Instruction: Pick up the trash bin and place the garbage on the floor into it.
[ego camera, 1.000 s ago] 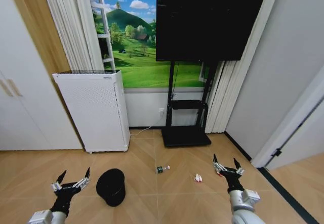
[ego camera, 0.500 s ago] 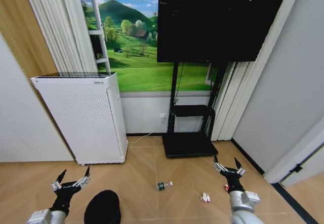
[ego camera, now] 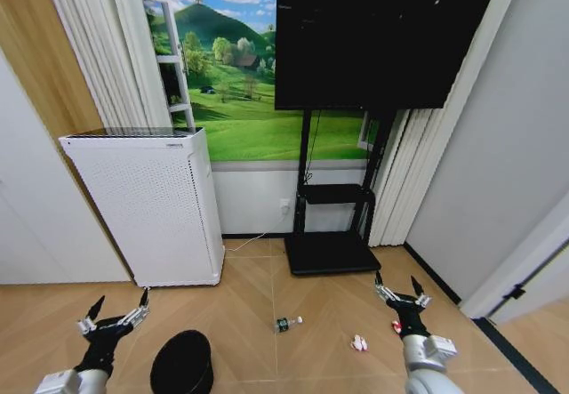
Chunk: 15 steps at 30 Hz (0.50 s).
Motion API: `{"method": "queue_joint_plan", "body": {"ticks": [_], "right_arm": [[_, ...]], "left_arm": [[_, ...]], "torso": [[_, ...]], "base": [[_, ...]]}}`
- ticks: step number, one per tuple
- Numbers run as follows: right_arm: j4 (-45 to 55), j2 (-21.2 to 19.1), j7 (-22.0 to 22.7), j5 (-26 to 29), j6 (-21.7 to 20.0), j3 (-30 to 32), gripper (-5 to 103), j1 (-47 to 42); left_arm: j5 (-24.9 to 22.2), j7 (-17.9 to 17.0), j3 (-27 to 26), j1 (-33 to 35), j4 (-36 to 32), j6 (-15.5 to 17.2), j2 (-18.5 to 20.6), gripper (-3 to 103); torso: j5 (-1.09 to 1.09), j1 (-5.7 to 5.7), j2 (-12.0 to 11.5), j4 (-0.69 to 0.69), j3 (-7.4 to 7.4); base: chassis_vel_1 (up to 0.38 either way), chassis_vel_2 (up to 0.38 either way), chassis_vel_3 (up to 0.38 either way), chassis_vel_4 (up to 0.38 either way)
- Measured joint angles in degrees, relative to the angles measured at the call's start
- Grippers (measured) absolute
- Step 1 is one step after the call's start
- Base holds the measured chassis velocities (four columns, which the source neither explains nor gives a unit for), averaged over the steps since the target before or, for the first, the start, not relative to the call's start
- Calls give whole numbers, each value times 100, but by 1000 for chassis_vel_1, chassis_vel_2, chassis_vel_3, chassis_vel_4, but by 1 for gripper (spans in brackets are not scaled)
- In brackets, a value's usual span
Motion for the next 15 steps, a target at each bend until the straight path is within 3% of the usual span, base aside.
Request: {"method": "queue_joint_plan", "body": {"ticks": [6,15], "right_arm": [[24,3,-2,-20,3,14,100,-20],[49,34,-2,-51,24,22,100,-55]], "left_arm": [[20,23,-15,-5,-40,-218,11,100],[-8,35,-26,-9,-151,-275,35,100]], "torso": [[1,0,0,-1,0],[1,0,0,-1,0]], "base": [[0,0,0,0],[0,0,0,0]]}}
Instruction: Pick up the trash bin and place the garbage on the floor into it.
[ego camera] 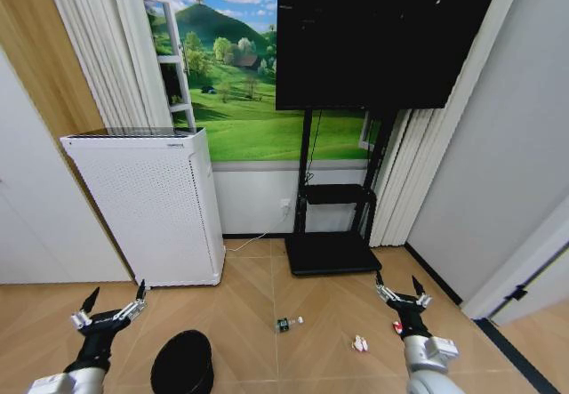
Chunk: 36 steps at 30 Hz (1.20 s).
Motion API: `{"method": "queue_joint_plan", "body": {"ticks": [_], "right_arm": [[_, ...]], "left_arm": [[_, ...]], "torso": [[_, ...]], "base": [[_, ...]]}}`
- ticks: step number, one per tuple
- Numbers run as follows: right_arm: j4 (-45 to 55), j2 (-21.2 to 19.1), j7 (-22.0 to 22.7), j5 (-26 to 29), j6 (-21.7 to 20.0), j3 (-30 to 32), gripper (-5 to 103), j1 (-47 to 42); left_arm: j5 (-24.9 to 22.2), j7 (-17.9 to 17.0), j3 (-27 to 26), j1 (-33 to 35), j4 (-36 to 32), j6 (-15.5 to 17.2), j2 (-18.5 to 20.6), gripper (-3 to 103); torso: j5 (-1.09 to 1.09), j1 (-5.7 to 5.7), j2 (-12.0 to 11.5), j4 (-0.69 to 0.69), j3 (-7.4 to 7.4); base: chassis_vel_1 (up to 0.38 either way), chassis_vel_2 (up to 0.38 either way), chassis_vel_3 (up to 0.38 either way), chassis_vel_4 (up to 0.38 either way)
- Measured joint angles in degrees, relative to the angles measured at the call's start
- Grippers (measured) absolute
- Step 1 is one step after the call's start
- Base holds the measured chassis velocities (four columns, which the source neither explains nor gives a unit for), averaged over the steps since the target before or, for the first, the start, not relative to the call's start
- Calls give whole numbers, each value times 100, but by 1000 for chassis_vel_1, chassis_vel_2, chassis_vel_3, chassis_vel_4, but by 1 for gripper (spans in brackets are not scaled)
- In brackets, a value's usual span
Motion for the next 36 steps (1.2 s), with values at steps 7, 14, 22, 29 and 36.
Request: {"method": "queue_joint_plan", "body": {"ticks": [7,14,22,29,36], "right_arm": [[84,-27,-5,10,-145,34,100,-36],[126,-42,-19,17,-253,5,100,-28],[65,-23,-18,-19,-185,-6,100,-8],[4,-12,42,-126,-188,-17,100,19],[-51,-11,44,-128,-89,-47,100,49]], "left_arm": [[51,-4,-9,-12,29,-135,19,100],[87,8,5,-8,46,-188,14,100],[96,23,16,-24,79,-210,27,100],[96,45,8,-29,99,-220,37,100],[81,65,17,-13,110,-229,-5,100]], "torso": [[0,0,-1,0,0],[0,0,-1,0,0],[-1,-1,0,0,0],[1,7,-3,-1,3],[-1,-2,-1,1,0]], "base": [[0,0,0,0],[0,0,0,0],[-77,75,74,-67],[-129,110,126,-126],[28,-22,-20,19]]}}
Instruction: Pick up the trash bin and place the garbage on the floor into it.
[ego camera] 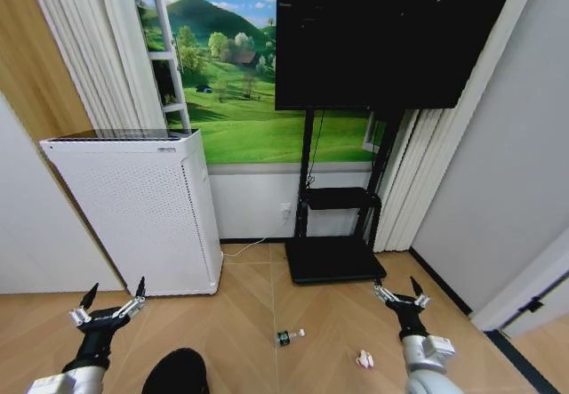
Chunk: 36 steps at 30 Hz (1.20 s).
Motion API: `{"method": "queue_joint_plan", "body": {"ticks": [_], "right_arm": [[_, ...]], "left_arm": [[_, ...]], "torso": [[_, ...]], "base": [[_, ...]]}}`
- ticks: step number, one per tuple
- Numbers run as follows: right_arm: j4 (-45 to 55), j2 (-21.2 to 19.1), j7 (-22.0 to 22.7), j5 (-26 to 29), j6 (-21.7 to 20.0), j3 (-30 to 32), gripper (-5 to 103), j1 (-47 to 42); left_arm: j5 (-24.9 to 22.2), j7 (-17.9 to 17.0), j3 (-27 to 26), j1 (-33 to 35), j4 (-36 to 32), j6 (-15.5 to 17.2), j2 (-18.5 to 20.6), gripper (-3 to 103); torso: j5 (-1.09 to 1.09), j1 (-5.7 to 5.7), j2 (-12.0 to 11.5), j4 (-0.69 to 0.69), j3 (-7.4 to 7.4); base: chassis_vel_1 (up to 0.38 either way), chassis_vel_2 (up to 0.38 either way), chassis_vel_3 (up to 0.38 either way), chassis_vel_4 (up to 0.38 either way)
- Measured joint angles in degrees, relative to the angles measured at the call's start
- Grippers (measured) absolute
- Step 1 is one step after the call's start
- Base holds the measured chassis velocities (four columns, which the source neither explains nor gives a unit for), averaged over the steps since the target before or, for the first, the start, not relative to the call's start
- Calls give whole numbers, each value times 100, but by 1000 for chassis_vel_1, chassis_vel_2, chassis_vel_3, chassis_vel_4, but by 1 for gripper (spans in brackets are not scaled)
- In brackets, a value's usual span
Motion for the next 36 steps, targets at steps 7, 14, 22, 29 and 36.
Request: {"method": "queue_joint_plan", "body": {"ticks": [7,14,22,29,36], "right_arm": [[-15,1,-5,7,25,16,100,-10],[-15,37,-6,10,36,17,100,-28],[-25,50,-7,13,46,21,100,-38],[-23,74,-11,7,69,33,100,-76],[-10,45,-13,8,117,50,100,-88]], "left_arm": [[16,1,6,-5,31,17,-22,100],[18,1,-2,-11,74,14,-14,100],[18,-2,-10,-12,118,5,-5,100],[21,-4,4,-12,139,0,-17,100],[75,-26,30,-6,229,-26,-54,100]], "torso": [[1,-28,-73,-1,-41],[1,-121,-288,-1,-163],[1,-205,-500,-1,-290],[1,-279,-677,-1,-393],[1,-353,-861,-1,-504]], "base": [[20,-18,-24,20],[0,0,0,0],[0,0,0,0],[0,0,0,0],[0,0,0,0]]}}
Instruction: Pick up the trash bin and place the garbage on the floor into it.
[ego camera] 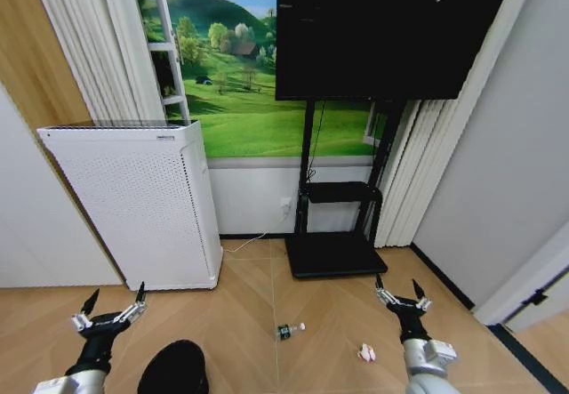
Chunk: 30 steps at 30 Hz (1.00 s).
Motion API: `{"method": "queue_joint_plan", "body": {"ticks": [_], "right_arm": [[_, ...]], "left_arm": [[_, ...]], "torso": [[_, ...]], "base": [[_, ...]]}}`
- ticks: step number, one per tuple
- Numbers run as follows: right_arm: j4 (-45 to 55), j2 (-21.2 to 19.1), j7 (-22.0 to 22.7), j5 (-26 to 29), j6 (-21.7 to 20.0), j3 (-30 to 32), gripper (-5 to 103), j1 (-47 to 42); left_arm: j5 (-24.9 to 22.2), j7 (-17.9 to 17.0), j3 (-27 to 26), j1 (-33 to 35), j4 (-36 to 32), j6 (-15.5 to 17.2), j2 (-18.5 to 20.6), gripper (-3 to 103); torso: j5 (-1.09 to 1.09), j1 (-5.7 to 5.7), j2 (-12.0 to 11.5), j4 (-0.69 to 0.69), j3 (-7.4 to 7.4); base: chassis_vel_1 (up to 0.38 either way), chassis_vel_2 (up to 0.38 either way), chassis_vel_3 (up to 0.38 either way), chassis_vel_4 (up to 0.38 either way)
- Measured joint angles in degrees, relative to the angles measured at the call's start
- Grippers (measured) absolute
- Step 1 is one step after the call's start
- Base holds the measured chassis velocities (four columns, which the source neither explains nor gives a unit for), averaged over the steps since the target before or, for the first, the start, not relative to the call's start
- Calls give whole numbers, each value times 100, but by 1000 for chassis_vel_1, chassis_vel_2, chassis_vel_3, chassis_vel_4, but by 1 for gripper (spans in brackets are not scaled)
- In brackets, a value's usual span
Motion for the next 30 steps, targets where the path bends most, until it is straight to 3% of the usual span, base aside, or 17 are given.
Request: {"method": "queue_joint_plan", "body": {"ticks": [30], "right_arm": [[-84,64,-24,-137,20,-36,100,4]], "left_arm": [[-94,-50,-52,-64,217,12,58,100]], "torso": [[0,-276,-720,0,-443]], "base": [[0,0,0,0]]}}
